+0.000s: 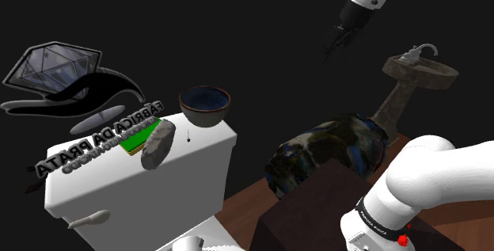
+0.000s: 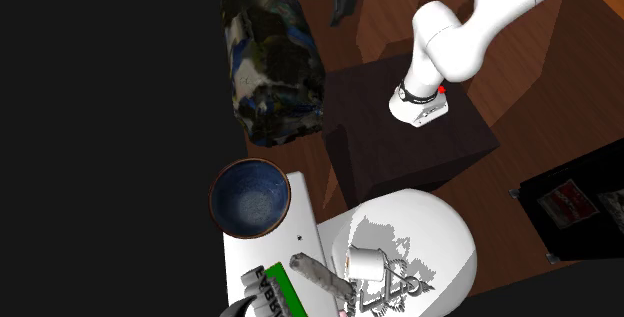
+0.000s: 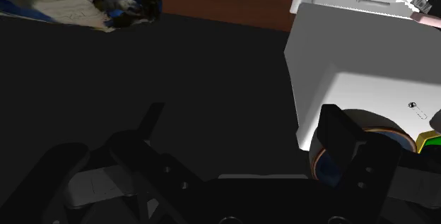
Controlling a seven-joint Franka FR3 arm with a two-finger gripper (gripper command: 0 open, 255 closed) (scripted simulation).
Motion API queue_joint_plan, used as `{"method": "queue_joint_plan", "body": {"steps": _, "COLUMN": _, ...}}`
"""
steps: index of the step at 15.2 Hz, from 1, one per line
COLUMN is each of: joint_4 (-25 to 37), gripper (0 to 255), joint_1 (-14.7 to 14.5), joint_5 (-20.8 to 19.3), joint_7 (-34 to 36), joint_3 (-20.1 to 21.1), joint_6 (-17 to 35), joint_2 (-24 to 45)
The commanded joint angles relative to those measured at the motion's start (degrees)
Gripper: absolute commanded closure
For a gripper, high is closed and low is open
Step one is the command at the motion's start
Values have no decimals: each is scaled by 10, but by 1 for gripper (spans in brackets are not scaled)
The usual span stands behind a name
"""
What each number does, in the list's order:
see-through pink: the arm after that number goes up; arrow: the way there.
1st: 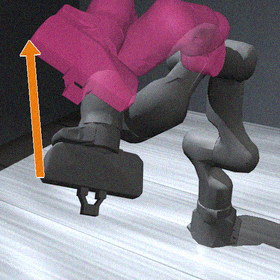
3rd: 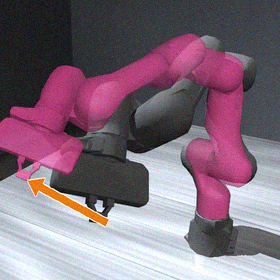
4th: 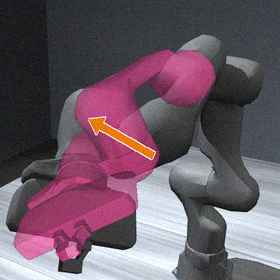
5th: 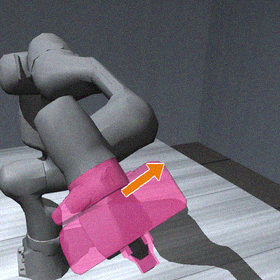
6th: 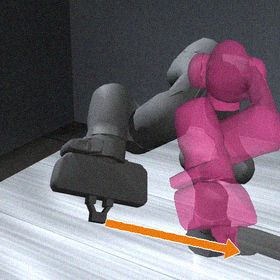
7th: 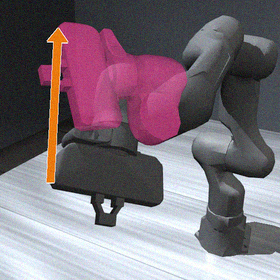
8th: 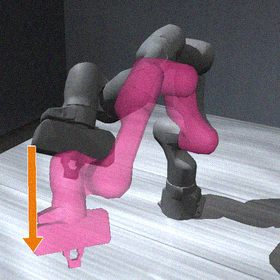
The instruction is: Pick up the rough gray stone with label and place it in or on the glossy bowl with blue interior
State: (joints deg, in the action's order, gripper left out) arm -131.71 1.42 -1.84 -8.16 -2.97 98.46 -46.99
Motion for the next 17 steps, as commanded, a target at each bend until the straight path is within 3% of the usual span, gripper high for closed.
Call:
{"method": "queue_joint_plan", "body": {"steps": 1, "joint_4": 0, "gripper": 0, "joint_1": 0, "joint_5": 0, "joint_7": 0, "joint_3": 0, "joint_6": 0, "joint_2": 0}}
{"method": "queue_joint_plan", "body": {"steps": 9, "joint_4": -32, "gripper": 0, "joint_1": -3, "joint_5": 61, "joint_7": 177, "joint_3": 118, "joint_6": 23, "joint_2": 22}}
{"method": "queue_joint_plan", "body": {"steps": 17, "joint_4": -5, "gripper": 0, "joint_1": 0, "joint_5": 112, "joint_7": 354, "joint_3": 235, "joint_6": 59, "joint_2": 107}}
